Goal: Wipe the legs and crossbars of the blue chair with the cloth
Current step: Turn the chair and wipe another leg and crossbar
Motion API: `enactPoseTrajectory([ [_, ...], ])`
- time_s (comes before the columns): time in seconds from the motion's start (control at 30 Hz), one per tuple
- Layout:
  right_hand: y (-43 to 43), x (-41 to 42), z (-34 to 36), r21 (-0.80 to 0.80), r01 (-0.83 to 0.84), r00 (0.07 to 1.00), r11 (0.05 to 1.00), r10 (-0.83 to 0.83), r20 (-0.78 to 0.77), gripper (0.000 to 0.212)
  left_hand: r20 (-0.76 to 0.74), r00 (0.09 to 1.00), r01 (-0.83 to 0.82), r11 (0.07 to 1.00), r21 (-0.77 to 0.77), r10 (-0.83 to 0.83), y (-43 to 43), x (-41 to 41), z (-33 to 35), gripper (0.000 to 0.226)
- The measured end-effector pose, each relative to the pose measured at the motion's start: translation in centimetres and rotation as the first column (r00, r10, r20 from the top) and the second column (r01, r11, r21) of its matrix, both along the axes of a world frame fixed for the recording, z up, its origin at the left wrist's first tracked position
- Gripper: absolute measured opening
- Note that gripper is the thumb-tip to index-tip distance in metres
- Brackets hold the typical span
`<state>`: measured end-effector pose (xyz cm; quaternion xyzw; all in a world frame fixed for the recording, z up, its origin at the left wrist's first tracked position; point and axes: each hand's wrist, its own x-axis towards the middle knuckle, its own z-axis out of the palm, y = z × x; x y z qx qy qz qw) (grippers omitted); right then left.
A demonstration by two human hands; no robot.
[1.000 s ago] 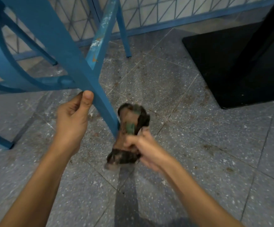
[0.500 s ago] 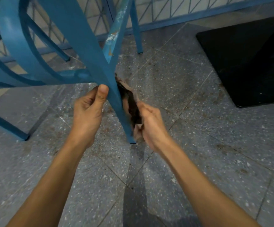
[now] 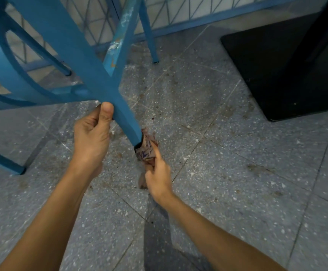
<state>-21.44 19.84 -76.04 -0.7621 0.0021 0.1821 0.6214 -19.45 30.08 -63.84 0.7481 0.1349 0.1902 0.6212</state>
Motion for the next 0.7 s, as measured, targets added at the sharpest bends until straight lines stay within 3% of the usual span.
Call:
enactPoseTrajectory([
  [0.23, 1.4, 0.5, 7.7, 0.268, 0.061, 0.95, 0.961, -0.139, 0.28, 0.088, 0.038, 0.999, -0.014, 1.0, 0.003, 0.014, -0.1, 0.0, 0.0, 0.038],
  [0.33, 1.8, 2.4, 5.7, 0.24, 0.056, 0.929, 0.969, -0.139, 0.343, 0.087, 0.009, 1.0, 0.015, 0.999, 0.028, -0.015, 0.0, -0.1, 0.0, 0.04],
  [0.53, 1.1, 1.5, -1.3, 0.117, -0.077, 0.997, 0.99, 0.076, 0.008, 0.086, -0.033, 0.999, -0.014, 0.999, 0.037, 0.016, -0.6, -0.4, 0.6, 0.029],
  [0.63, 0.0, 1.5, -1.0, 0.054, -0.078, 0.993, 0.995, 0.083, -0.082, 0.071, -0.049, 0.999, -0.012, 0.998, 0.066, 0.015, -0.8, -0.3, 0.6, 0.031],
  [0.7, -0.2, 2.6, 1.2, 0.099, -0.083, 0.995, 0.992, 0.089, -0.055, 0.055, -0.043, 0.999, -0.013, 0.996, 0.09, 0.017, -0.9, -0.2, 0.6, 0.034],
])
